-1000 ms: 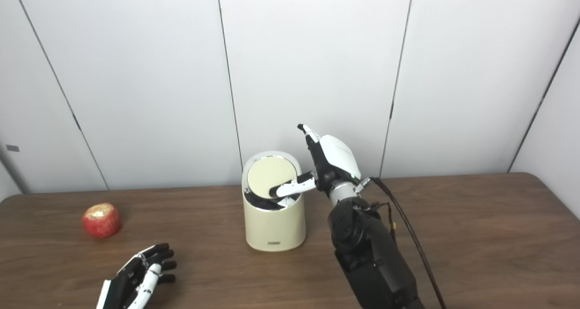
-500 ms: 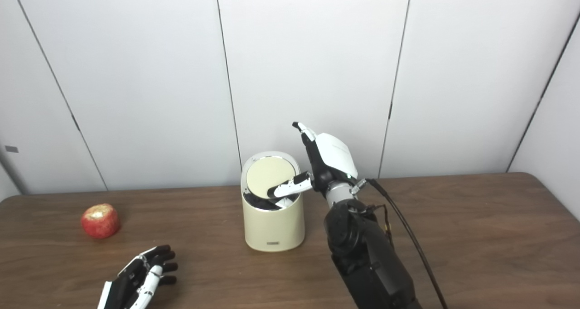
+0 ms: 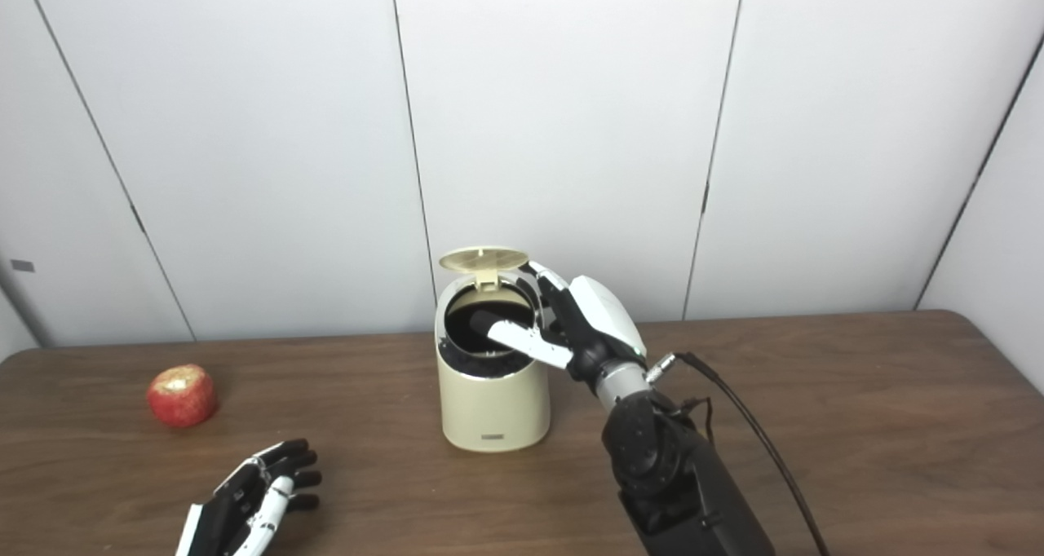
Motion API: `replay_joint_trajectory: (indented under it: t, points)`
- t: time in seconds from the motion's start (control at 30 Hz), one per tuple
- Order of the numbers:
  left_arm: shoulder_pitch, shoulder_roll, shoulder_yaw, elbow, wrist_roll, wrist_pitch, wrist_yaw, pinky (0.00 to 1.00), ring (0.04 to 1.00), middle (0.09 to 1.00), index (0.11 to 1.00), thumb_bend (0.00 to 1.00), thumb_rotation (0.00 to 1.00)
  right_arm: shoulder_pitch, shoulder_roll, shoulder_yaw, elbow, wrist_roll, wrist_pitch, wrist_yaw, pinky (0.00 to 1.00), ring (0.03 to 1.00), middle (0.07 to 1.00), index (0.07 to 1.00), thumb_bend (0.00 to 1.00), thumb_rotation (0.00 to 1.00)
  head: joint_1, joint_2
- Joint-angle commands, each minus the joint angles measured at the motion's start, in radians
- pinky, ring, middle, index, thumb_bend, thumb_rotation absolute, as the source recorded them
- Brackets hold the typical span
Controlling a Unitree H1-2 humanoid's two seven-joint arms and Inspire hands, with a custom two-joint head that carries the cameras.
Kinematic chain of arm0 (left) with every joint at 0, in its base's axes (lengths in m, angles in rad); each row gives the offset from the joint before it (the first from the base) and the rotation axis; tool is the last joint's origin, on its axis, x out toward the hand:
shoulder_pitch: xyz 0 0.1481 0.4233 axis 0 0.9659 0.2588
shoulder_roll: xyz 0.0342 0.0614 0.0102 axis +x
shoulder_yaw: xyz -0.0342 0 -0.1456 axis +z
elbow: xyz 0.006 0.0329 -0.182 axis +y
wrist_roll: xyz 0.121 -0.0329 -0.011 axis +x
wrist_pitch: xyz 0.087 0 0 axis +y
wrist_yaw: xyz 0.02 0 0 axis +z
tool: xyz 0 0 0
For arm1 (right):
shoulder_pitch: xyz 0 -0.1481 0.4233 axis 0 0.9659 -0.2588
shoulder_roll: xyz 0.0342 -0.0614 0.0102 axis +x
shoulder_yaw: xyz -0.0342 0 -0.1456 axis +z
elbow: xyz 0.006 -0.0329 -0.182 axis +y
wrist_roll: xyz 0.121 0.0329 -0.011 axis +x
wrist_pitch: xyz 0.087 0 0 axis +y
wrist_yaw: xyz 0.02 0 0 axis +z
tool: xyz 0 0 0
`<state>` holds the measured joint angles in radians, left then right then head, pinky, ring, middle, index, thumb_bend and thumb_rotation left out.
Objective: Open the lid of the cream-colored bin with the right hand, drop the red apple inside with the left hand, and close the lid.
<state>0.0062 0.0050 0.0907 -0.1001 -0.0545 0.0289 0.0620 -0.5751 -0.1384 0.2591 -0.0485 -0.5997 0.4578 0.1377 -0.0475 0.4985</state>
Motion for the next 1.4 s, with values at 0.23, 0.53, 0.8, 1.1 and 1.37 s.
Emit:
replay_joint_trajectory:
  t: [0.23,0.53,0.8,1.1,1.37]
  points:
    - [-0.012,0.004,-0.001,-0.010,0.000,-0.020,-0.007,0.59,0.662,0.708,0.697,0.27,0.37,0.016,0.016,-0.043,-0.119,0.031,-0.077,-0.065,0.72,0.857,0.915,0.924,1.00,1.00,0.002,-0.001]
    - [-0.019,0.012,0.004,0.001,-0.004,-0.015,-0.009,0.60,0.667,0.711,0.700,0.27,0.36,0.180,0.054,-0.123,-0.197,0.019,-0.167,-0.227,0.75,0.862,0.930,0.937,0.57,0.79,-0.002,-0.008]
    - [-0.018,0.020,0.022,0.016,-0.004,-0.043,-0.014,0.59,0.663,0.707,0.700,0.27,0.35,0.363,0.066,-0.205,-0.176,0.099,-0.381,-0.373,0.79,0.875,0.903,0.900,0.23,0.56,0.002,-0.011]
    - [-0.003,0.052,0.042,-0.053,0.010,-0.062,-0.032,0.62,0.693,0.734,0.720,0.43,0.34,0.568,0.054,-0.278,-0.087,0.256,-0.742,-0.464,0.56,0.679,0.727,0.744,0.24,0.16,0.002,-0.008]
    - [0.021,0.066,0.040,-0.165,0.254,-0.159,0.074,0.53,0.622,0.663,0.695,0.68,0.23,0.594,0.056,-0.301,-0.035,0.244,-0.849,-0.471,0.63,0.721,0.743,0.737,0.26,0.24,-0.002,-0.023]
